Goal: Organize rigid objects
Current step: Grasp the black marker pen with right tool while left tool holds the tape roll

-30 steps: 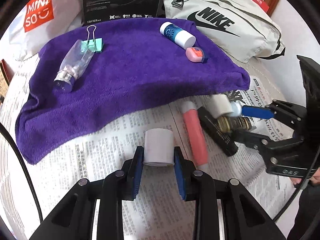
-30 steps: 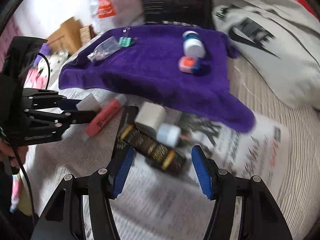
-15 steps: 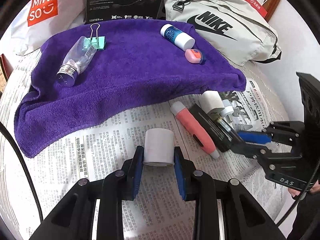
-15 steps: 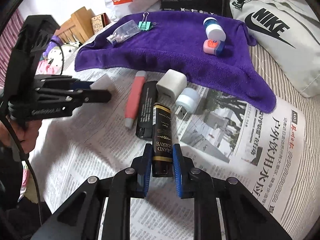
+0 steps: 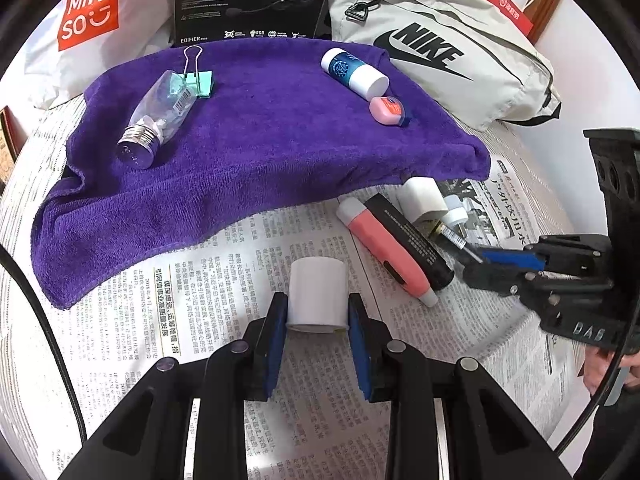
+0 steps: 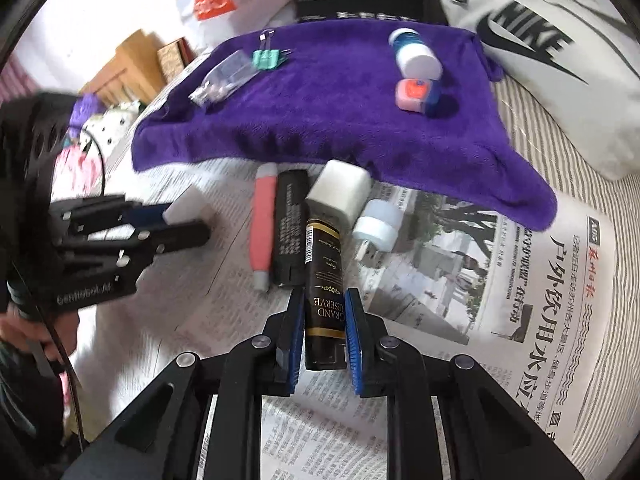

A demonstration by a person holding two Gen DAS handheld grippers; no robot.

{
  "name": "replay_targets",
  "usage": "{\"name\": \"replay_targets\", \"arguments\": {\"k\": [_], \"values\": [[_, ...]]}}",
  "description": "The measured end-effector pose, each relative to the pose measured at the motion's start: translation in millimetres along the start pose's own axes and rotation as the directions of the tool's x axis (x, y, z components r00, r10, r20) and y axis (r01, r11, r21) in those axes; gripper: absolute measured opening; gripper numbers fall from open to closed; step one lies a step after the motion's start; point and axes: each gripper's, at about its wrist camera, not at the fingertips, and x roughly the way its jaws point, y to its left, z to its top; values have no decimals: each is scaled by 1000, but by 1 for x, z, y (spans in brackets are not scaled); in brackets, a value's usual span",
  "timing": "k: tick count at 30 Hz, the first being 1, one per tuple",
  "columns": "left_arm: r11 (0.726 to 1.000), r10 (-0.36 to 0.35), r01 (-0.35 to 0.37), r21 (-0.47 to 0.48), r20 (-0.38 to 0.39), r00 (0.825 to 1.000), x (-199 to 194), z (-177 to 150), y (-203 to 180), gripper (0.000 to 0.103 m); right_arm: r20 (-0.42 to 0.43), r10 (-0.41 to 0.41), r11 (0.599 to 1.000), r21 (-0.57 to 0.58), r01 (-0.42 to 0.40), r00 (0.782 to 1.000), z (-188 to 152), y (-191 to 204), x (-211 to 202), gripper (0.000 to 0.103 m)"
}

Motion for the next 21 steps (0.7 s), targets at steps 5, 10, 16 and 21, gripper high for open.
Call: {"name": "replay_targets", "arguments": {"k": [5, 10, 16, 21], "values": [[1000, 11, -11, 7, -6, 1000, 2, 2, -1, 28, -4, 6, 999, 35, -6, 1000, -2, -5, 0, 17], [999, 28, -28, 25, -12, 1000, 3, 3, -4, 28, 2, -41, 999, 11, 41, 999, 0, 4, 3, 17], [999, 36, -36, 33, -12, 999, 4, 3, -5, 28, 1, 14, 998, 63, -14, 1000, -3, -6, -2, 14], [998, 42, -41, 42, -14, 999, 4, 3, -7, 28, 10, -7, 997, 80, 6, 1000, -5, -16, -4, 15]]}}
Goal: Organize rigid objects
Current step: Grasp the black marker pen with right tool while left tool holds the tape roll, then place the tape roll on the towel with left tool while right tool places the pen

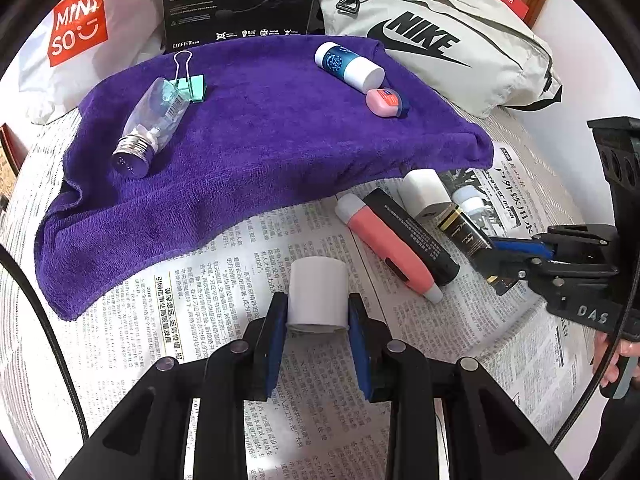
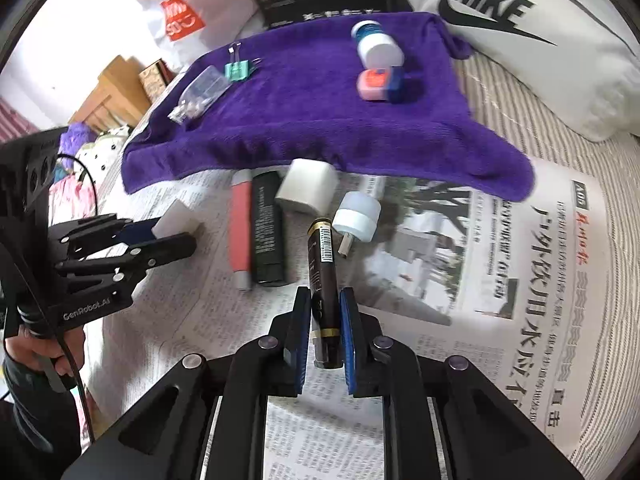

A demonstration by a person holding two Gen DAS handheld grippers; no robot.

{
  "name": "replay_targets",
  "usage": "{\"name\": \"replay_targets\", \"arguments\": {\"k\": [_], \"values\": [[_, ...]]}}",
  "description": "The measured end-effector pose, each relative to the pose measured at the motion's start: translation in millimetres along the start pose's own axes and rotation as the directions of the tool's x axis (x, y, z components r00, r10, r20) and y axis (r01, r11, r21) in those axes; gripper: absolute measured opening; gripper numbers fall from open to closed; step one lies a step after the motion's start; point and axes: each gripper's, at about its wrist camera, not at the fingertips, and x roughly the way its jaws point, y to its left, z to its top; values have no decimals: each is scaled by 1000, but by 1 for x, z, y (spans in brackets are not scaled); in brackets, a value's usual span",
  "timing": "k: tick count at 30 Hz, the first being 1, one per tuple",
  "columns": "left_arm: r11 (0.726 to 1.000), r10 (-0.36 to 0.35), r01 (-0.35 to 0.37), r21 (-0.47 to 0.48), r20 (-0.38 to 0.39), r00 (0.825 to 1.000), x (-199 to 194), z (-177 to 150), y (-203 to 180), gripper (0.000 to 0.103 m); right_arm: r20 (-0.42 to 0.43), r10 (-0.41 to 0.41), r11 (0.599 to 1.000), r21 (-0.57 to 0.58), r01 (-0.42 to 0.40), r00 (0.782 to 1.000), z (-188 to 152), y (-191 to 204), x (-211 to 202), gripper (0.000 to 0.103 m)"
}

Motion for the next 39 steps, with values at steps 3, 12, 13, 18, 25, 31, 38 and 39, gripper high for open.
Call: {"name": "replay_targets", "arguments": {"k": [3, 12, 13, 18, 25, 31, 38, 39], "values": [[1000, -4, 4, -2, 3, 1000, 0, 0, 1, 28, 2, -25, 999, -44, 25, 1000, 3, 8, 4, 15], [1000, -11, 11, 4, 24, 1000, 3, 3, 0, 28, 51, -143, 972, -180, 150, 988, 3, 36, 14, 15], [1000, -8, 8, 10, 29, 1000, 3, 2, -1, 28, 57, -146, 971, -183, 154, 988, 2, 36, 14, 15], [1000, -19, 19, 9, 38, 999, 3, 1, -1, 28, 101, -164, 968, -173, 179, 981, -4, 39, 14, 15], [1000, -25, 25, 16, 18, 1000, -2, -7, -1, 28, 98, -132, 982, -121, 143, 986, -6, 32, 11, 15], [996, 52, -52, 74, 7, 999, 3, 1, -12, 29, 89, -118, 983, -128, 128, 989, -12, 29, 6, 14], [992, 79, -81, 101, 27, 997, 7, 8, -18, 28, 102, -124, 981, -140, 138, 987, -15, 30, 5, 14], [994, 61, -64, 90, 32, 998, 7, 7, -15, 28, 103, -120, 981, -138, 134, 987, -15, 29, 5, 14]]}}
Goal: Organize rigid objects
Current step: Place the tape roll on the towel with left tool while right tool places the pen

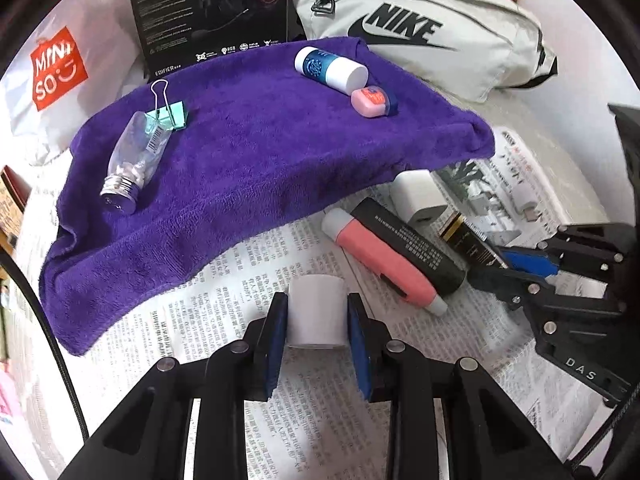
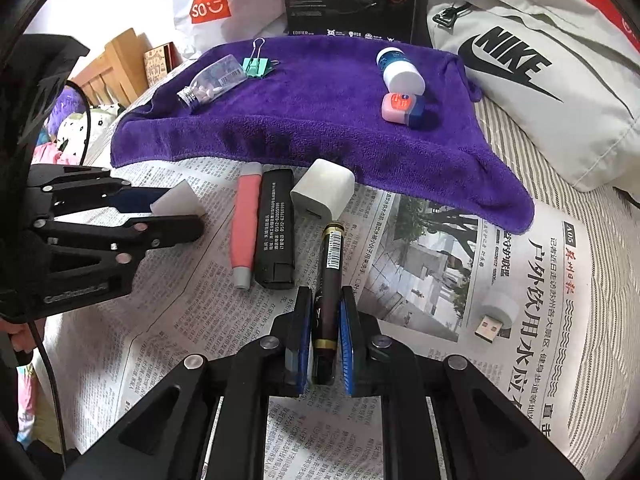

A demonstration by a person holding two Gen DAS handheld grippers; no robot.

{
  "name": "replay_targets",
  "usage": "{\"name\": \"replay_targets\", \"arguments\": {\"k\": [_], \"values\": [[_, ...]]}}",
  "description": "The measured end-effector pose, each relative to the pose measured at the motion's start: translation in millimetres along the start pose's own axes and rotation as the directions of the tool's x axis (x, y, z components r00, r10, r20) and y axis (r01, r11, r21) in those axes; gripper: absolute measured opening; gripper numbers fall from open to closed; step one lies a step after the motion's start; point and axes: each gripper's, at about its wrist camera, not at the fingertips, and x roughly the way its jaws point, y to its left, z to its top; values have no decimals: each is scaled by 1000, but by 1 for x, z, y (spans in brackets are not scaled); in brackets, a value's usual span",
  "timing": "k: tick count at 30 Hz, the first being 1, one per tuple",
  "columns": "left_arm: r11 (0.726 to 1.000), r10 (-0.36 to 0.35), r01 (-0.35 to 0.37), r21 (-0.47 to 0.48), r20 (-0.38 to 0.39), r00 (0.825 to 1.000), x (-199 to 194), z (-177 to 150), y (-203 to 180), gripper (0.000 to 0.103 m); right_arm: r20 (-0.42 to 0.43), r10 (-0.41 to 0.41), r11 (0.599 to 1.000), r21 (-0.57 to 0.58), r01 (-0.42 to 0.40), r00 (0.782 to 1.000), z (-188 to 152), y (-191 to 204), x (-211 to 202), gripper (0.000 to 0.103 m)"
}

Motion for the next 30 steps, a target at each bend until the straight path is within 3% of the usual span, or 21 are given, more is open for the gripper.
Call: {"name": "replay_targets", "arguments": {"k": [3, 15, 24, 30], "values": [[997, -64, 64, -50, 5, 998, -4, -2, 9, 28, 1, 11, 1000, 11, -11, 1000, 0, -2, 0, 14], [981, -150, 158, -114, 78, 986, -42, -2, 36, 28, -9, 73, 994, 78, -72, 997, 2, -14, -19, 11], [976, -140, 155, -155, 104, 985, -46, 3, 63, 28, 17, 135, 986, 97, -136, 991, 15, -21, -32, 11], [977, -116, 135, -164, 120, 986, -49, 20, 83, 28, 53, 132, 986, 93, -137, 990, 41, -32, -37, 11]]}}
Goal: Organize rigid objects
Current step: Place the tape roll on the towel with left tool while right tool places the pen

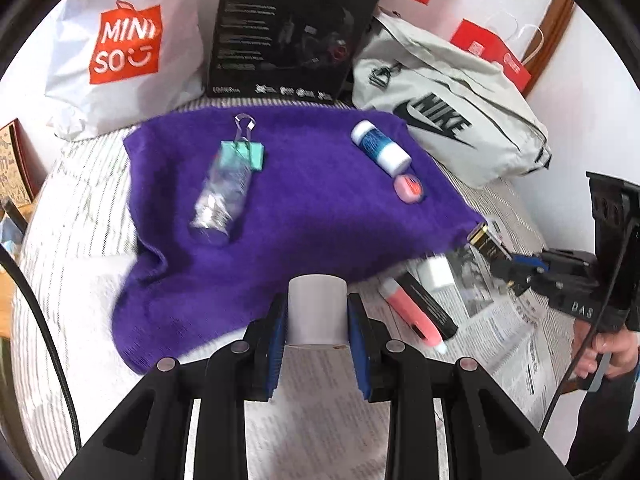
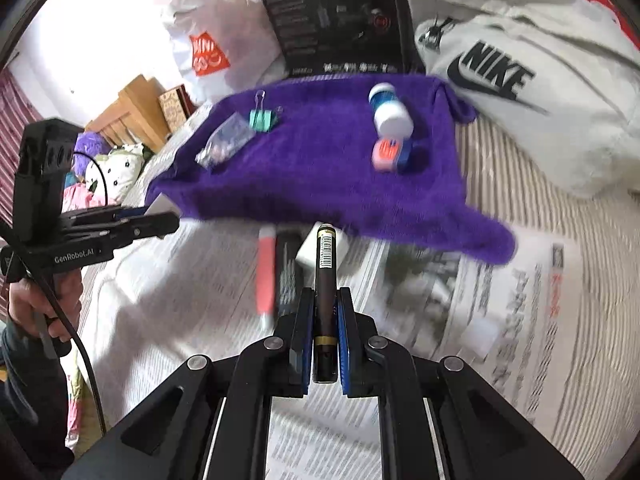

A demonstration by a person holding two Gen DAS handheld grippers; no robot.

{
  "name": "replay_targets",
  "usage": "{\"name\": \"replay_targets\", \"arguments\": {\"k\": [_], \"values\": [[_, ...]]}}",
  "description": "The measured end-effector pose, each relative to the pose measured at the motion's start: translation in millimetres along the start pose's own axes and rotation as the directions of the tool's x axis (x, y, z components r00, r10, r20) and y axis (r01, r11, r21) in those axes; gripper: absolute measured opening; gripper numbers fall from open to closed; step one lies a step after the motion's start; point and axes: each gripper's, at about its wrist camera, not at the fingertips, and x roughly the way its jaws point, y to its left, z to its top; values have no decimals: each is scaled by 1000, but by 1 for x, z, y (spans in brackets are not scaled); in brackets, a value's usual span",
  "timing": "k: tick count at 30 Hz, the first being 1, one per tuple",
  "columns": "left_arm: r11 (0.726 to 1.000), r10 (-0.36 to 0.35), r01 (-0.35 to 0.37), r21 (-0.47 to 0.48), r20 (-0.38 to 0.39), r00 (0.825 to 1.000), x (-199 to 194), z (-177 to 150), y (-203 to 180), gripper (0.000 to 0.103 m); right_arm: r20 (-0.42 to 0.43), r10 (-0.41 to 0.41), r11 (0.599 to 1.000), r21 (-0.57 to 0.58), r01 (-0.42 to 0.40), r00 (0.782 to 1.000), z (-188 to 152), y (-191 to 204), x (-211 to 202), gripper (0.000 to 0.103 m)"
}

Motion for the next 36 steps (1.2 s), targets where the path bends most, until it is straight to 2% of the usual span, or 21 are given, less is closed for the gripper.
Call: {"name": "replay_targets", "arguments": {"k": [6, 14, 21, 36], "values": [[999, 32, -32, -23, 0, 1000, 4, 19, 19, 28, 10, -22, 999, -26, 22, 1000, 43, -9, 11, 11], [997, 45, -47, -54, -40, 998, 25, 30, 36, 28, -81, -33, 995, -96, 25, 996, 81, -14, 53, 11], [996, 77, -81, -48, -84, 993, 44, 34, 48, 28, -139, -46, 990, -137, 27, 989, 87, -17, 80, 11], [994, 107, -110, -22, -104, 989, 63, 43, 53, 28, -148, -53, 979, -203, 22, 988, 94, -20, 90, 11]]}}
